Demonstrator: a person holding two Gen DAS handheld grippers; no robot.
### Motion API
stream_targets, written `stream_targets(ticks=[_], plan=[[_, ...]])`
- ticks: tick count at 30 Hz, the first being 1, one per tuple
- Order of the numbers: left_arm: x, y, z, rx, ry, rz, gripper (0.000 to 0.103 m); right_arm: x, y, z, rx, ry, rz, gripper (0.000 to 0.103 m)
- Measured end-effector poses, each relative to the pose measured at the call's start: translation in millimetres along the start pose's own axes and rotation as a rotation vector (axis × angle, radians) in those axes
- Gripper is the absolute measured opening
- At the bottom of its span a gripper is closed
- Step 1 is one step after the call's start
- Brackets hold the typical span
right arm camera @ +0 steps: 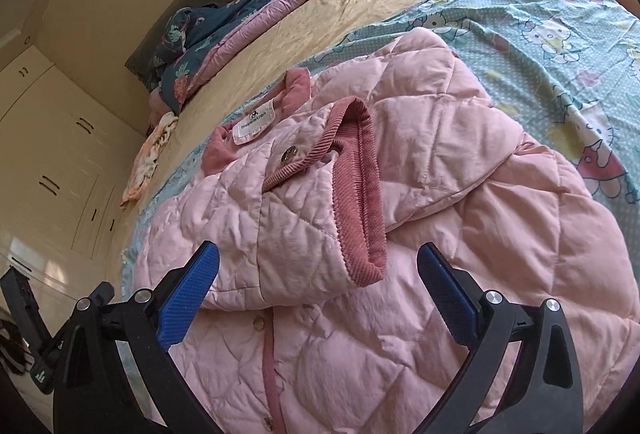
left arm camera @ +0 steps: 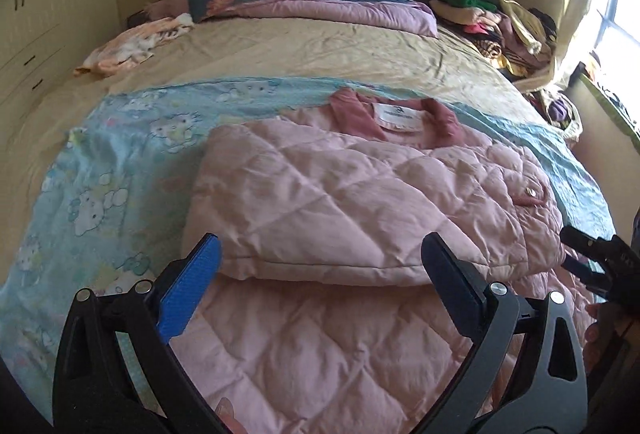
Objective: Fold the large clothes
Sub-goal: 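Grasp the ribbed sleeve cuff with the right gripper and flatten it, then open the right gripper and release the cuff on the jacket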
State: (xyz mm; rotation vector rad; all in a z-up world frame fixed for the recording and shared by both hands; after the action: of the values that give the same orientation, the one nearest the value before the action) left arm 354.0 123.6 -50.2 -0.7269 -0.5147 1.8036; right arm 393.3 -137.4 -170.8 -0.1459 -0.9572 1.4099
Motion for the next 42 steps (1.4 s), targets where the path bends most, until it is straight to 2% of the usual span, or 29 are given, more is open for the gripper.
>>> stream_targets(ticks=[2,4,6,7,9,10,12,15,23,27,32,42], plan=[[16.4,-5.7,3.0,-0.008,0.001,0.037,0.094,-2.1,1.4,-5.3,0.003,0.012,-0.010,0.098],[30.3,-7.4,4.9,-0.008,0.006,0.070,0.094,-3.7,0.8,-9.3,-0.003,0.020,-0.006,0.094],[46.2,-9.3,5.2,-0.006,0.008,0.110,0.094,-6.1,1.5,-13.3,0.002,0.028,-0.001,0.077],[52.7,-9.8,5.4,-0.005,0.009,0.127,0.094,-8.3,2.1,-15.3,0.006,0.033,0.000,0.074],[65.3,-10.2,5.8,-0.006,-0.001,0.155,0.093,-9.2,3.6,-18.0,0.009,0.040,0.013,0.056],[69.9,-10.5,6.5,-0.009,-0.004,0.165,0.093,-8.9,4.4,-17.9,0.004,0.047,0.024,0.053],[75.4,-10.0,7.3,-0.009,-0.001,0.182,0.093,-4.5,4.4,-14.9,-0.016,0.041,0.062,0.033],[78.0,-8.9,8.0,-0.004,0.017,0.201,0.093,8.8,0.1,-5.9,-0.042,0.043,0.138,0.023],[76.4,-14.7,4.1,0.003,0.023,0.206,0.093,78.8,-69.2,47.7,-0.218,0.034,0.457,0.019],[68.5,-23.9,1.4,-0.005,0.030,0.191,0.094,84.2,-99.4,58.1,-0.247,0.059,0.536,0.019],[51.0,-30.6,-10.4,0.007,0.043,0.166,0.093,62.4,-108.7,45.5,-0.213,0.101,0.534,0.019],[9.8,-27.3,-47.2,0.080,0.048,0.069,0.093,11.9,-81.2,9.4,-0.121,0.136,0.438,0.019]])
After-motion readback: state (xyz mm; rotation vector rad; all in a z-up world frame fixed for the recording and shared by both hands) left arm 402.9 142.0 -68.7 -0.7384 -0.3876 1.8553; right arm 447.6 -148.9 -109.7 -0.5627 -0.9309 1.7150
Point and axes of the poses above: each gripper's, at about its wrist camera, not at the fingertips, and z roughly against the way its jaws point, x to its left, y to its underside, the point moved 9 cm from there along -z, roughly the way its jaws point, and after that the axes turned 11 degrees about z, right-handed, at the moved point
